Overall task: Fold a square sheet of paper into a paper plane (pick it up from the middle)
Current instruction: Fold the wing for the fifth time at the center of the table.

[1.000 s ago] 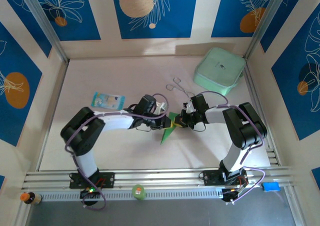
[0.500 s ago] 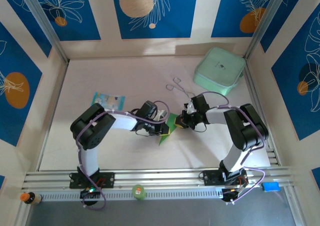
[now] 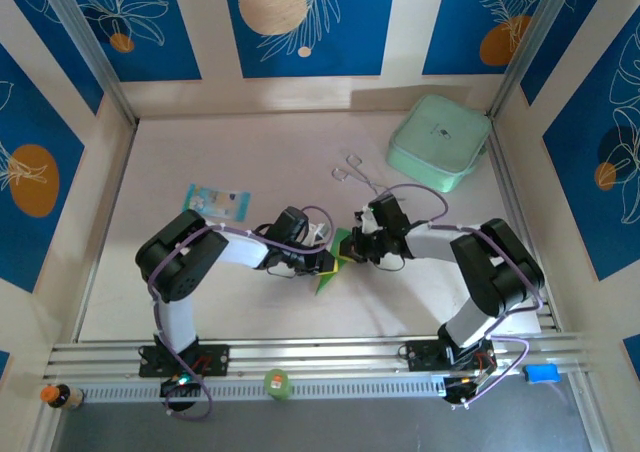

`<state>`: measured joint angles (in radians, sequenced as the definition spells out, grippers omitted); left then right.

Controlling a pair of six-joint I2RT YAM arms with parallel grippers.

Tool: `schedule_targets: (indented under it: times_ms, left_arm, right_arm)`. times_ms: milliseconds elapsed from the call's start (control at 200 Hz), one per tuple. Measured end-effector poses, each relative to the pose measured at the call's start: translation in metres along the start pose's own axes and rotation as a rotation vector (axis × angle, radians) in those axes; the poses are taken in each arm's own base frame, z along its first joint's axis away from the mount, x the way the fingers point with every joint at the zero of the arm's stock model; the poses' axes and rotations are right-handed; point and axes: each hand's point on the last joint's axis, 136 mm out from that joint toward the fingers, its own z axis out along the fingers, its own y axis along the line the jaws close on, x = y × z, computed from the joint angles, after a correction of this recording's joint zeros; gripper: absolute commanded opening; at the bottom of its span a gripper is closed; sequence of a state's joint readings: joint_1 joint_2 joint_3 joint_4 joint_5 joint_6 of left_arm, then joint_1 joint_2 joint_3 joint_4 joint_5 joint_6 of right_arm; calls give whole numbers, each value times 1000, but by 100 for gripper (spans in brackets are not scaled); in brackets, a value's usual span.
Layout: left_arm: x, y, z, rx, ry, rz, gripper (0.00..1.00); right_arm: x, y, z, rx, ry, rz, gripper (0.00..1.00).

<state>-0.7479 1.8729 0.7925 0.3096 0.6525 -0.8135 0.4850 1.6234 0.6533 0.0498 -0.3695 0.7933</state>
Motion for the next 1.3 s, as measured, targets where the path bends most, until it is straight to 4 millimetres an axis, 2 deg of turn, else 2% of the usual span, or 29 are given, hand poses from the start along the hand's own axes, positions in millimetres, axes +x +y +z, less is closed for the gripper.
schedule_targets:
  times_ms: [90, 395, 625, 815, 1125, 1210, 1300]
  left_arm:
    - [0, 0, 0, 3, -3, -5, 0]
    - [0, 0, 0, 9, -7, -9, 0]
    - [1, 0, 0, 11, -9, -4, 0]
    - [1, 1, 0, 18, -15, 3, 0]
    - [3, 1, -1, 23, -19, 7, 0]
    - [3, 1, -2, 23, -19, 7, 0]
    - [3, 1, -2, 23, -19, 7, 0]
  right_arm:
    - [9, -14, 7, 26, 24, 29, 2]
    - [1, -17, 4, -2, 26, 67, 2]
    - [-35, -34, -14, 38, -57, 121, 2]
    - [-49, -42, -21, 16, -71, 160, 3]
    - [-82, -59, -41, 61, -186, 200, 3]
    - [-82, -55, -46, 61, -196, 194, 3]
    - [-83, -38, -54, 36, -217, 149, 3]
